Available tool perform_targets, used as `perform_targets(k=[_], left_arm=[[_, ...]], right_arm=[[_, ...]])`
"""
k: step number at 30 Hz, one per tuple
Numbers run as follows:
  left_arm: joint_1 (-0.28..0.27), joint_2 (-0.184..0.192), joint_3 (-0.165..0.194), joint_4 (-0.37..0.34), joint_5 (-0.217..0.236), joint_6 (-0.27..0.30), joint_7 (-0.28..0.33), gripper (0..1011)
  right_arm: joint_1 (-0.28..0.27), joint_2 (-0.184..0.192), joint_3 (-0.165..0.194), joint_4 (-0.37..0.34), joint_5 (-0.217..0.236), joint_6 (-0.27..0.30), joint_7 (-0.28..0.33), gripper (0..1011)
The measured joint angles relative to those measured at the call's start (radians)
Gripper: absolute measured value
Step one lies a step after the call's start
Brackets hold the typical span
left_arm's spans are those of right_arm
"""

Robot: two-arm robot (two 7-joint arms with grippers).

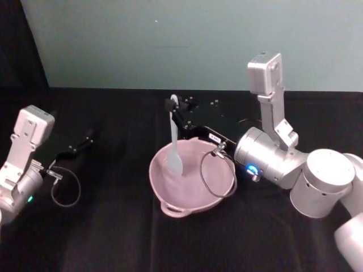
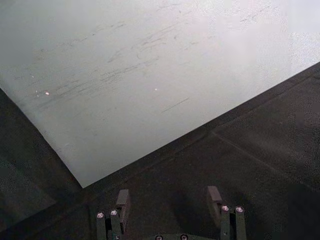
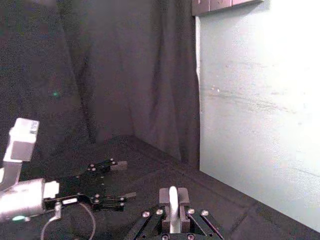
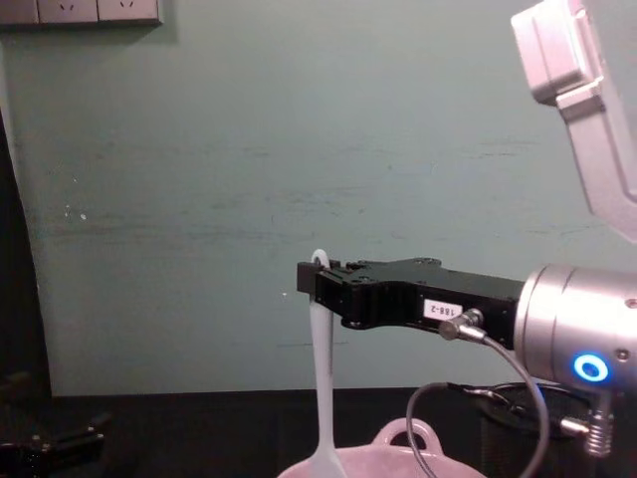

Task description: Use the one hand to pick up the spoon and stir the clear water in the bowl.

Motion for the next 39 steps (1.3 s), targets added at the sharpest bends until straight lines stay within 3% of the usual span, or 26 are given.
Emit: perform_targets(k=[10,23,33,39], left_arm=[[0.0,0.0,0.0,0.0,0.0,0.0,0.0,1011],[0.0,0.0,0.0,0.0,0.0,0.0,0.0,1011],[0.0,0.0,0.0,0.0,0.0,0.0,0.0,1011],[0.0,0.0,0.0,0.0,0.0,0.0,0.0,1011]], right_arm=[[0.039,-0.021,0.023,0.075,-0.012,-0.011,-0.005,109],[-0.026,0.043,0.078,-0.008,-0.024,0.012,-0.024,109],[-0.061,0.085,0.05,-0.106,-0.033,0.068,0.011,109],[-0.065,0.079,0.017,-0.123,-0.03,0.078,0.029,109]])
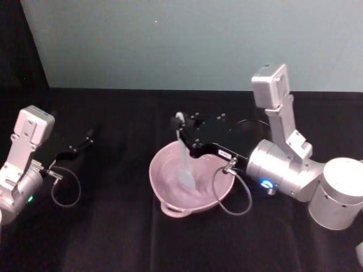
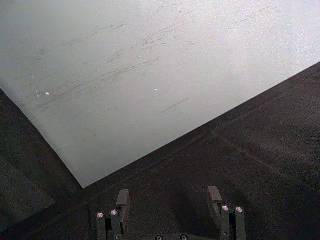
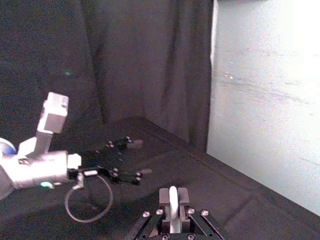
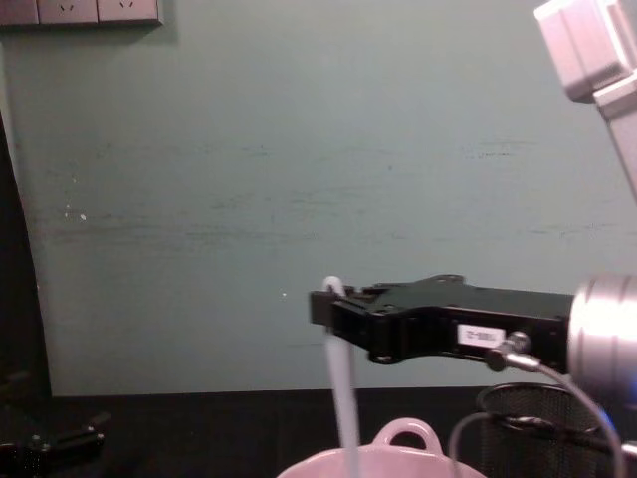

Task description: Use the one hand to pick up the spoon and stir the clear water in the bowl.

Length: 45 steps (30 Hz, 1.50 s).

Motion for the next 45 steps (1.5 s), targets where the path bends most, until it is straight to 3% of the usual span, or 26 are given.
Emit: perform_targets(k=[6,13,18,23,29,35,45], left_arm=[[0.0,0.0,0.0,0.0,0.0,0.0,0.0,1011],[0.0,0.0,0.0,0.0,0.0,0.0,0.0,1011],[0.0,0.0,0.0,0.0,0.0,0.0,0.0,1011],[0.0,0.0,0.0,0.0,0.0,0.0,0.0,1011],[0.0,0.0,0.0,0.0,0.0,0.0,0.0,1011],[0.0,0.0,0.0,0.0,0.0,0.0,0.0,1011],[0.0,0.0,0.0,0.0,0.0,0.0,0.0,1011]], right_arm=[[0.018,-0.041,-0.027,0.032,0.014,-0.02,0.005,109],[0.033,-0.077,-0.027,0.084,0.033,-0.053,0.002,109],[0.043,-0.116,0.0,0.151,0.059,-0.083,-0.03,109],[0.038,-0.127,0.031,0.177,0.066,-0.102,-0.065,109],[0.013,-0.109,0.079,0.162,0.066,-0.115,-0.095,109],[-0.008,-0.078,0.102,0.126,0.053,-0.101,-0.105,109],[-0.019,-0.022,0.069,0.046,-0.036,-0.047,-0.096,109]])
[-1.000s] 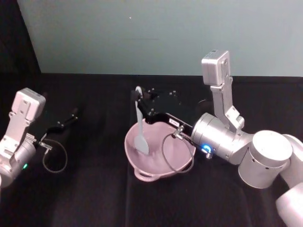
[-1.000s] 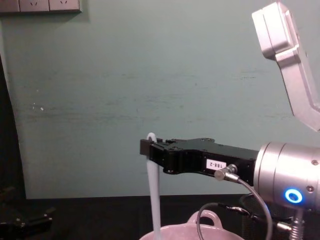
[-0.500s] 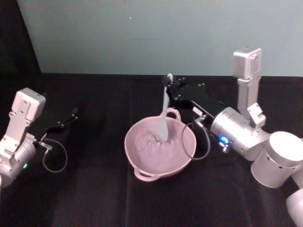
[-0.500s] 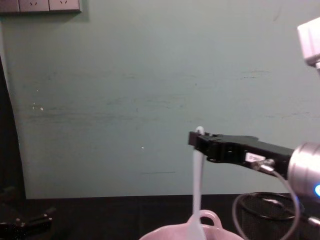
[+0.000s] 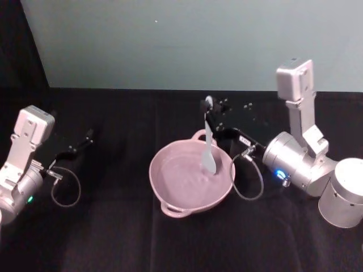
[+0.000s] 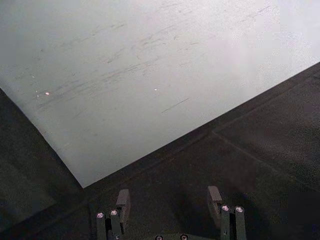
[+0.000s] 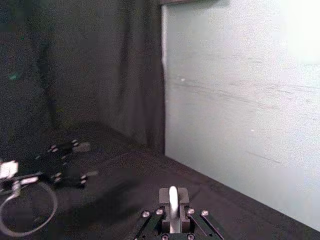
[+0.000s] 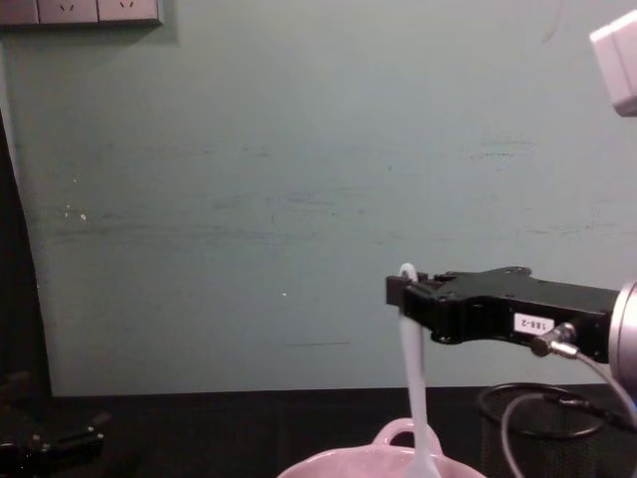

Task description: Use the one hand to pick up the spoon and stir the clear water in the bowl.

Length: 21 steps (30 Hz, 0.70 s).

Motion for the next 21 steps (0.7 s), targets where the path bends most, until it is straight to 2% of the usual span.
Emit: perform_targets(k=[9,15,21], left_arm=[[0.0,0.0,0.0,0.0,0.0,0.0,0.0,1011],[0.0,0.0,0.0,0.0,0.0,0.0,0.0,1011],[0.0,0.0,0.0,0.0,0.0,0.0,0.0,1011]], right_arm=[[-0.01,0.007,-0.046,-0.051,-0.04,0.022,0.038,109],[-0.008,-0.018,-0.08,-0.053,-0.044,0.021,0.067,109],[0.006,-0.051,-0.089,-0.025,-0.024,0.004,0.078,109]])
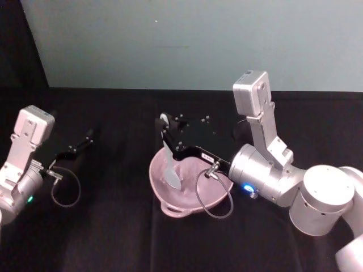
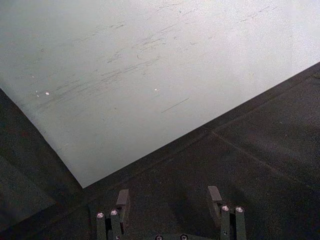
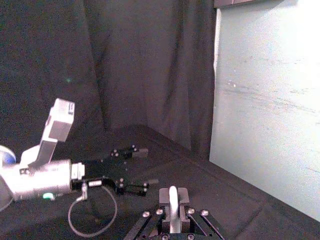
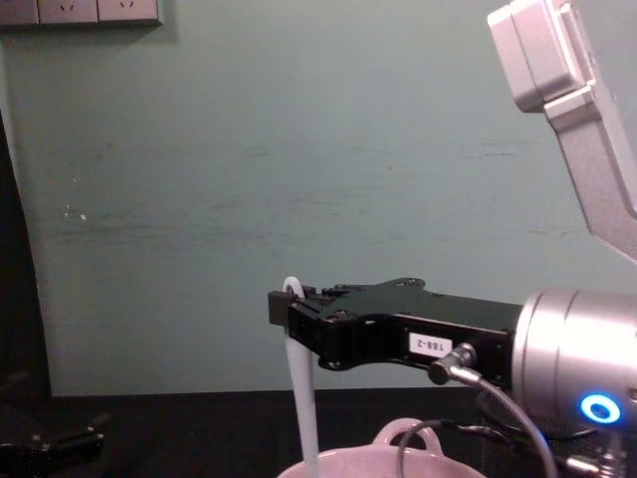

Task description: Use the one hand to pick up the spoon and stir the clear water in the bowl.

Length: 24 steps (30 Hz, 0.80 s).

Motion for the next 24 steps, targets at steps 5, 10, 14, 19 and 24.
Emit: perform_targets(k=[5,10,14,19,24], left_arm=[[0.0,0.0,0.0,0.0,0.0,0.0,0.0,1011],[0.0,0.0,0.0,0.0,0.0,0.0,0.0,1011],[0.0,0.0,0.0,0.0,0.0,0.0,0.0,1011],[0.0,0.0,0.0,0.0,0.0,0.0,0.0,1011],[0.0,0.0,0.0,0.0,0.0,0.0,0.0,1011]], right_arm=[[0.017,-0.033,0.008,0.049,0.03,-0.022,0.001,109],[0.035,-0.069,0.038,0.124,0.079,-0.057,-0.003,109],[0.048,-0.087,0.061,0.173,0.098,-0.081,-0.023,109],[0.052,-0.094,0.093,0.207,0.106,-0.101,-0.057,109],[0.042,-0.079,0.121,0.194,0.103,-0.104,-0.079,109]])
